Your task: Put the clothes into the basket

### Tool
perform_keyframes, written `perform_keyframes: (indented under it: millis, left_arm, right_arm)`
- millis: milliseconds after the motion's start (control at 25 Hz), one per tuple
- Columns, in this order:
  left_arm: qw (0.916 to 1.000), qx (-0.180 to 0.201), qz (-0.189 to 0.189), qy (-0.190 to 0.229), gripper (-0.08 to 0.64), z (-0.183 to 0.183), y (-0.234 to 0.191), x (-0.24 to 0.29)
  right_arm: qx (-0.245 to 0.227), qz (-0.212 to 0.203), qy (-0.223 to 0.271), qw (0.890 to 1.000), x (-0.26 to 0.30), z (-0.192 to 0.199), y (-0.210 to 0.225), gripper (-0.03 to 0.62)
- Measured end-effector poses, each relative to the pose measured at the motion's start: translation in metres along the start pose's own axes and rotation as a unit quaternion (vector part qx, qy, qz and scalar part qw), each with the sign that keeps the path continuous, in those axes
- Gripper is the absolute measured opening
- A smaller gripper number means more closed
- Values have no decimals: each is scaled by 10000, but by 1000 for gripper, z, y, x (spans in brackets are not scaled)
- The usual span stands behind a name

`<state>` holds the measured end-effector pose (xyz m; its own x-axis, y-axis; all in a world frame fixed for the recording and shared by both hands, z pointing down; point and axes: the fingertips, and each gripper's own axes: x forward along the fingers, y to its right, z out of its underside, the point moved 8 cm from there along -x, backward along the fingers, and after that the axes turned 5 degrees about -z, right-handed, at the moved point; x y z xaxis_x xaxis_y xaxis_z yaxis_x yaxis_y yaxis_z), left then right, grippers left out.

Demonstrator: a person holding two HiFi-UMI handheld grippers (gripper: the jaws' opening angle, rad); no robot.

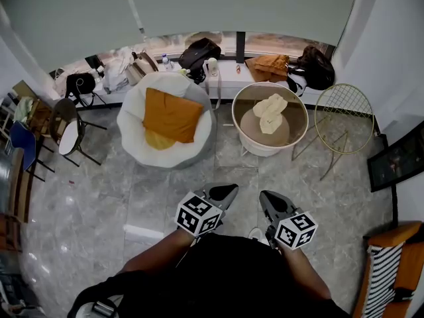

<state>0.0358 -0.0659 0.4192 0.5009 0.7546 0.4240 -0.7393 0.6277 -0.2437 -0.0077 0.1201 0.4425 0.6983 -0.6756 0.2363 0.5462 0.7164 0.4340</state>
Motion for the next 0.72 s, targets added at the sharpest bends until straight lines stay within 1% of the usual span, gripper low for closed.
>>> perform_keyframes:
  millis: [320, 480, 720]
  left_arm:
    - [10000, 29, -6, -6, 0, -4, 7, 12]
    - [10000, 6, -58, 14, 0, -8, 13, 22]
    - [9999, -17, -155, 48, 0, -15, 31, 44]
  right_arm:
    - [-5, -40, 89, 10000, -11, -6, 9, 14]
    - [28, -21, 126, 9999, -17, -9, 22, 14]
    - [15, -101, 122, 9999, -37, -16, 43, 14]
